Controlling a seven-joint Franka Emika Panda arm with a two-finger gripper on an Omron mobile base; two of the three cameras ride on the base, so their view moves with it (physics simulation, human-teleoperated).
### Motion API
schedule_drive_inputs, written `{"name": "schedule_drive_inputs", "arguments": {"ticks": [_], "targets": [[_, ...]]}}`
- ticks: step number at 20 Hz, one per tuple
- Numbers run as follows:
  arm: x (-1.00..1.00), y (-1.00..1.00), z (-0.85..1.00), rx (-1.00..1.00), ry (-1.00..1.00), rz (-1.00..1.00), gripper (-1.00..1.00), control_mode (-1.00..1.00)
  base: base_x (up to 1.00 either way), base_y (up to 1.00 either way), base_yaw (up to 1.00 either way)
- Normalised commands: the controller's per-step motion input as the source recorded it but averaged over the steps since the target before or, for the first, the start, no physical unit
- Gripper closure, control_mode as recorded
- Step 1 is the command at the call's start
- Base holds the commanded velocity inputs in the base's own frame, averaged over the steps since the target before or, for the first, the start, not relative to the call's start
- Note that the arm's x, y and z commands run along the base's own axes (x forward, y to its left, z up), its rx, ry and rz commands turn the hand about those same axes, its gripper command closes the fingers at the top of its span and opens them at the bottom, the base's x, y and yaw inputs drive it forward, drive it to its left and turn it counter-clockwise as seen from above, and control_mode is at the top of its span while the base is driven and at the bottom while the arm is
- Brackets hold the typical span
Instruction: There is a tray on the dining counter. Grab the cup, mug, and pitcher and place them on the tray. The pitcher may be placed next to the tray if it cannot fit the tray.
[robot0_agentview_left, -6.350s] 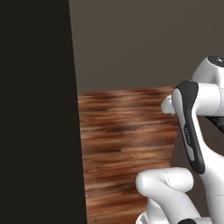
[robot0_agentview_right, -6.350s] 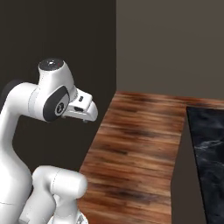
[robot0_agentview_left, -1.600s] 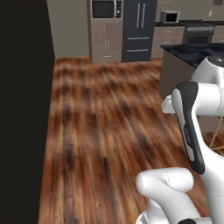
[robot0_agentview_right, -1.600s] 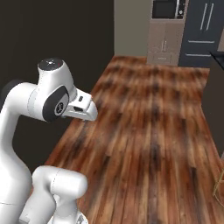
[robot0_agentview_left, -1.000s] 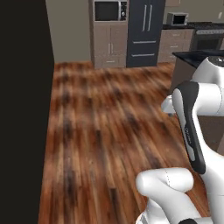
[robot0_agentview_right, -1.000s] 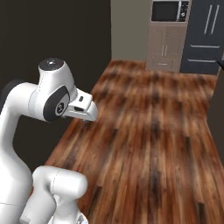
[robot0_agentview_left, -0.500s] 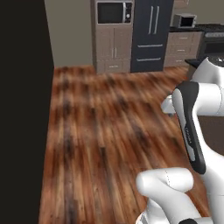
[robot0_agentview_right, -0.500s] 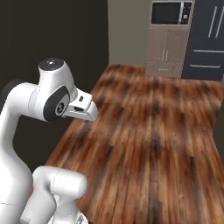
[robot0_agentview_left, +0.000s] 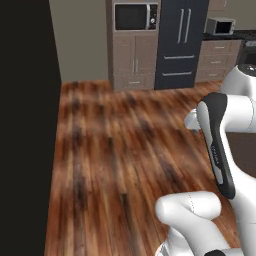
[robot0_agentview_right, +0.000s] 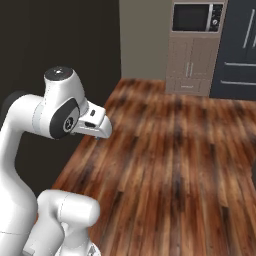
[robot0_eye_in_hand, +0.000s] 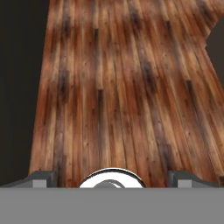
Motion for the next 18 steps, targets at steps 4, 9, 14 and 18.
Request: {"name": "schedule_drive_inputs", "arguments": {"ticks": [4,9,14,18], "targets": [[0.0,0.0,0.0,0.0,0.0,0.0,-1.0,1.0,1.0,0.19,0.0],[0.0,0.0,0.0,0.0,0.0,0.0,-1.0,1.0,1.0,0.2,0.0],[0.0,0.0,0.0,0.0,0.0,0.0,-1.0,1.0,1.0,0.2,0.0],[0.0,0.0,0.0,0.0,0.0,0.0,-1.0,1.0,1.0,0.17,0.0]]}}
